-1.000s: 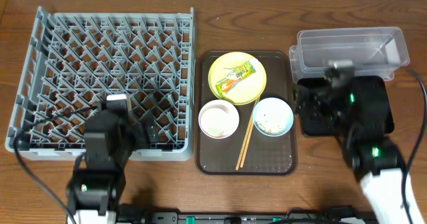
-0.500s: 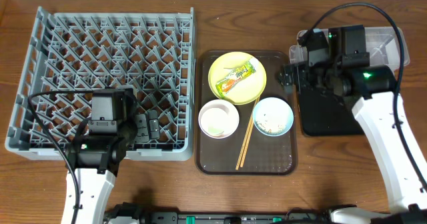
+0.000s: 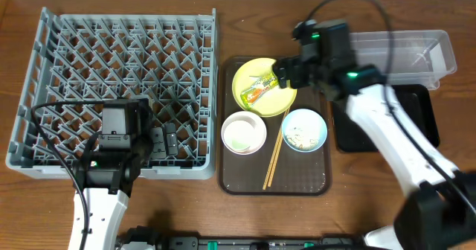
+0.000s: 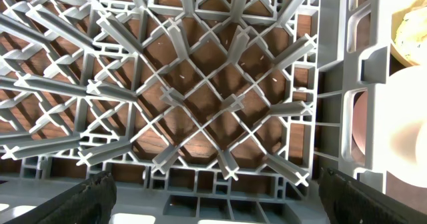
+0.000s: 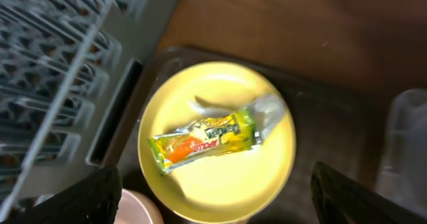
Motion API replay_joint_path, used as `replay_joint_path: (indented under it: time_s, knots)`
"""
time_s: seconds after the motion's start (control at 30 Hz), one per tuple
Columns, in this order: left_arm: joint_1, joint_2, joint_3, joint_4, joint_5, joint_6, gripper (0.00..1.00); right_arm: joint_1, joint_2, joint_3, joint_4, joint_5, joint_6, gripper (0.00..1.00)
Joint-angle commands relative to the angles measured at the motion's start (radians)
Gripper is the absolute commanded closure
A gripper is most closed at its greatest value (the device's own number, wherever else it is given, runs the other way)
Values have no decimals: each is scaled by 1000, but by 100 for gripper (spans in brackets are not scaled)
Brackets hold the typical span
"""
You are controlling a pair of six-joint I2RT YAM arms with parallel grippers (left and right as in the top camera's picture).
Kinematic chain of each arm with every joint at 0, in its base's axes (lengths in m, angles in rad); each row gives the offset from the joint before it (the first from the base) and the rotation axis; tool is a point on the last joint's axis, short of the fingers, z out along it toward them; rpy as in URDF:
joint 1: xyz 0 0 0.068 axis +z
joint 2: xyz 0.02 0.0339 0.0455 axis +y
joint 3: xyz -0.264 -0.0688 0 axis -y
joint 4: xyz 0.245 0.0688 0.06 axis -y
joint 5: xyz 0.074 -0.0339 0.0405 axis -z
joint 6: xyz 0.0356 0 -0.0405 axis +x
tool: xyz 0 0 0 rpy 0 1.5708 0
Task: Sort waste into correct bins and load items into the dishwasher rack
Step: 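Reach right gripper to the yellow plate and grasp the snack wrapper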
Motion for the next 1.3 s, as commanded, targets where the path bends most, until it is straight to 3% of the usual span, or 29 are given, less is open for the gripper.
replay_joint_path:
  time_s: [0.0,0.33,0.63,0.73,0.83,0.97,1.27]
  knots:
    - [4,-2,29,-1,-1,-9,2,54,68,18,18,129,111,12]
    - [4,-1,29,0,-1,-9,2,124,256,18,63,235,362,14]
    - [4,-1,29,0,-1,-9,2,124,367,18,158,236,412,25]
    - [4,-1,29,0,-1,-9,2,124,394,18,201,229,412,39]
    - [4,-1,29,-1,-1,-9,2,124,401,18,213,228,412,69]
    - [4,-1,29,0,-1,-9,2,118,387,19,218,229,407,98]
    - [4,-1,29,0,-1,-9,2,48,185,19,159,245,277,99]
